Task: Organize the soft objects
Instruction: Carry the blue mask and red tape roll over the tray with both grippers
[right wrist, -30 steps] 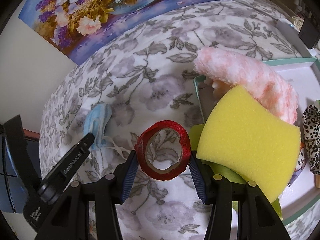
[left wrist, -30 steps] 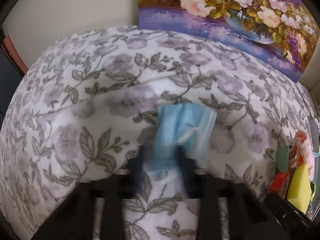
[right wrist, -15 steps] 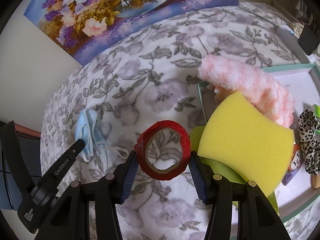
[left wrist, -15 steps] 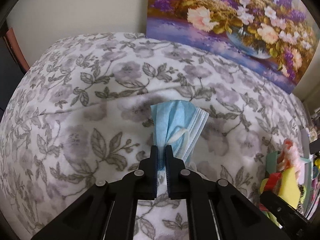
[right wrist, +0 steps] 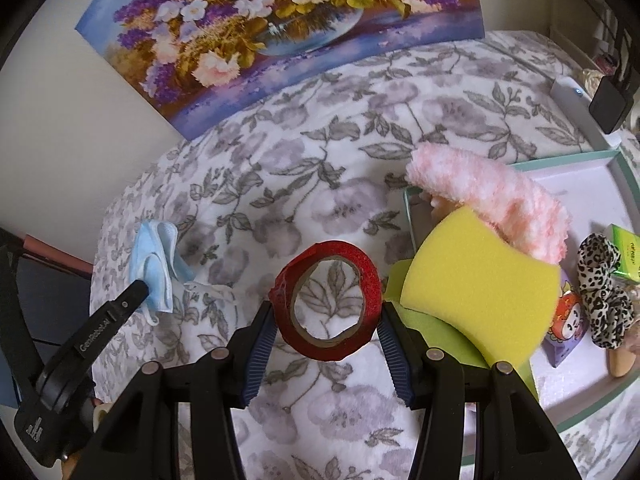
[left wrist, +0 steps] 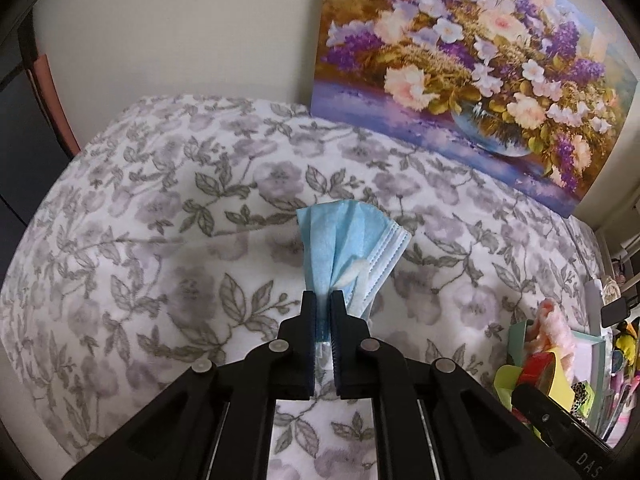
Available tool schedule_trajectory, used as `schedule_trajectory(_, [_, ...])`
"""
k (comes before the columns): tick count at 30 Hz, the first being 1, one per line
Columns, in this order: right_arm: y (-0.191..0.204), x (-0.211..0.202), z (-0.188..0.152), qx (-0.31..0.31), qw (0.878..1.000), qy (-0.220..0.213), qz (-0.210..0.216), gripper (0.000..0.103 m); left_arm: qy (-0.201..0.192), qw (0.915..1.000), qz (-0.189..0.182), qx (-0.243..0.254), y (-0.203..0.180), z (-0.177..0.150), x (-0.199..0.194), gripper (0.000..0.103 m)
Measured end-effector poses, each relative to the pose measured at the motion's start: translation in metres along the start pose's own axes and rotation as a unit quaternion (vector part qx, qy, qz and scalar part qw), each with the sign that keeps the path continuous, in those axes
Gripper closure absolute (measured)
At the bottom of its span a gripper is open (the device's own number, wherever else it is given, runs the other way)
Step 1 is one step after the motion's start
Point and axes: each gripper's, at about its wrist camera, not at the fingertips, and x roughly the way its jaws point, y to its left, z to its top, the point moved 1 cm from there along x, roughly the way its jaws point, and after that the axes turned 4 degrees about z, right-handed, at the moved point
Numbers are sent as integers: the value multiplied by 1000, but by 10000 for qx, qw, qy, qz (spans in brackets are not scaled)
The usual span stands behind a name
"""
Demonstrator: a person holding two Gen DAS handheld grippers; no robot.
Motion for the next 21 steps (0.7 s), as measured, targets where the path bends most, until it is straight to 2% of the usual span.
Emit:
schedule_trajectory(6, [1, -8, -3, 25, 9997, 38, 224, 49, -276, 9993, 242, 116, -4, -1, -23, 97])
schedule_trajectory(13, [-2, -23, -5, 13, 9998, -43, 185, 49, -530, 9959, 651, 349, -13, -9, -43, 96])
schedule_trajectory(21, [-25, -46, -2, 180, 9992, -173, 308, 49, -695, 9922, 904, 496, -27, -19, -64, 97])
